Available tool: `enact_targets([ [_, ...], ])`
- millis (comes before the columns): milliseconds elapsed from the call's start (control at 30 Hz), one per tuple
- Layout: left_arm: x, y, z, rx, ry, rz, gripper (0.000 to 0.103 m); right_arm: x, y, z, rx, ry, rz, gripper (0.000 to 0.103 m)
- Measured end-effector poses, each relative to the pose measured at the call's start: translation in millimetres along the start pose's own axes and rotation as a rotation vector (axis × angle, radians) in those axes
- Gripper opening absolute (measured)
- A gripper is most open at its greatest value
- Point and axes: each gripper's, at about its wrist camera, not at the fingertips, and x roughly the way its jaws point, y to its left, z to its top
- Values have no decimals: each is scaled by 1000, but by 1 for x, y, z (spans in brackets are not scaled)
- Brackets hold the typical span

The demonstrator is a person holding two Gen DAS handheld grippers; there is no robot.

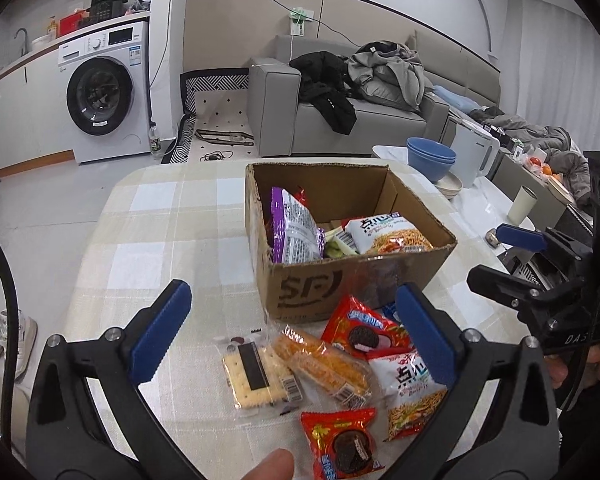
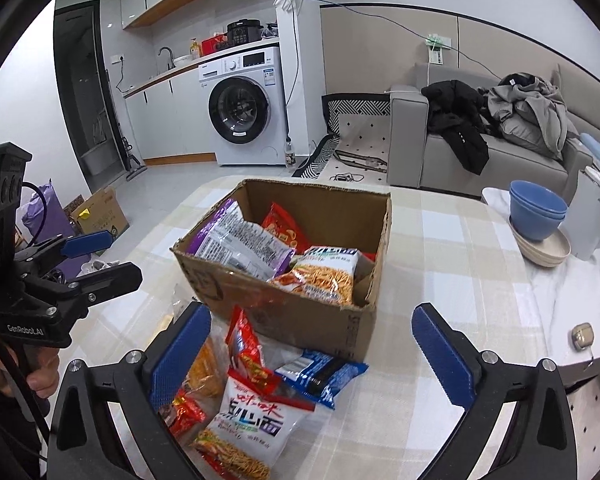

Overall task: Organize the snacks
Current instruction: 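Withdraw both open tools from the box back toward the remaining snacks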

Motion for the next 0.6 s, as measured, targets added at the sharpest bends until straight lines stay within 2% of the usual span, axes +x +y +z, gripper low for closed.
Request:
enact_targets([
  [600,-13,2,-55,8,39,50,102,3,12,-50,61,111,25,103],
])
